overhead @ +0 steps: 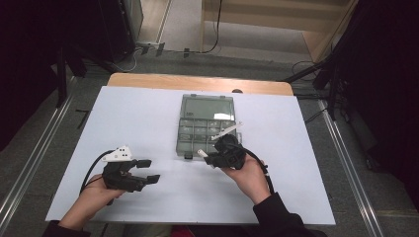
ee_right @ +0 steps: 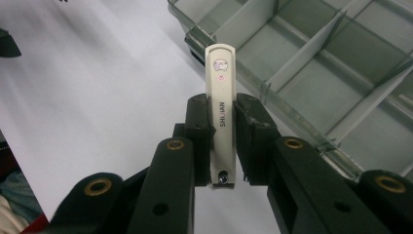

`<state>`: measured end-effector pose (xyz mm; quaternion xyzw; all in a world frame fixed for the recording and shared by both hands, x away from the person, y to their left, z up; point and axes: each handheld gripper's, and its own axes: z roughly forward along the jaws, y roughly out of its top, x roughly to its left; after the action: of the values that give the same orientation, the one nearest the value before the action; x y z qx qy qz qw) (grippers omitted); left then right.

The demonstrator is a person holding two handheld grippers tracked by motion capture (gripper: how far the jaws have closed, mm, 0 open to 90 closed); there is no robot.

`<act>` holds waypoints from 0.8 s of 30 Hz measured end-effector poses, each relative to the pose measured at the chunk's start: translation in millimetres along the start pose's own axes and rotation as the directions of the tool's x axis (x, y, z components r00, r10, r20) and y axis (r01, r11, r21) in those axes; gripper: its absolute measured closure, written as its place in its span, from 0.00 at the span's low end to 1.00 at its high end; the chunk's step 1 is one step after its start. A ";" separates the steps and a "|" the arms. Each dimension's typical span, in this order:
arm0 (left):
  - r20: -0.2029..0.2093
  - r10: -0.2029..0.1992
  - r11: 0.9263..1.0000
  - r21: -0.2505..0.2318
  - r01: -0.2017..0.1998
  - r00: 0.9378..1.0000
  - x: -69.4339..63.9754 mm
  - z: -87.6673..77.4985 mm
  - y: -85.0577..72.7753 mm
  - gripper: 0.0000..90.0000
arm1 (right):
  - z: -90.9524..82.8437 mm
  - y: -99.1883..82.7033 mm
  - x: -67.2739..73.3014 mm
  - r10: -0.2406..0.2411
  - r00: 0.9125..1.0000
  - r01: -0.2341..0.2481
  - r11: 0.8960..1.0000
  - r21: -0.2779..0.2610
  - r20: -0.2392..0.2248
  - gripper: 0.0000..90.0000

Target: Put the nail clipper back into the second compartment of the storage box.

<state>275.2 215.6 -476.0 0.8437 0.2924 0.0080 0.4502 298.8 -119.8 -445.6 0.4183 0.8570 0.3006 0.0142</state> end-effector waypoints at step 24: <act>0.002 -0.004 1.000 -0.006 0.004 1.000 0.4 -0.5 -0.2 0.34 | -2.0 27.0 -17.8 0.026 1.000 -0.025 0.999 -0.029 0.013 0.87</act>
<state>275.3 216.3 -475.9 0.8418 0.2934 0.0071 0.4530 329.0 -121.1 -433.7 0.4310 0.8470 0.3103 0.0223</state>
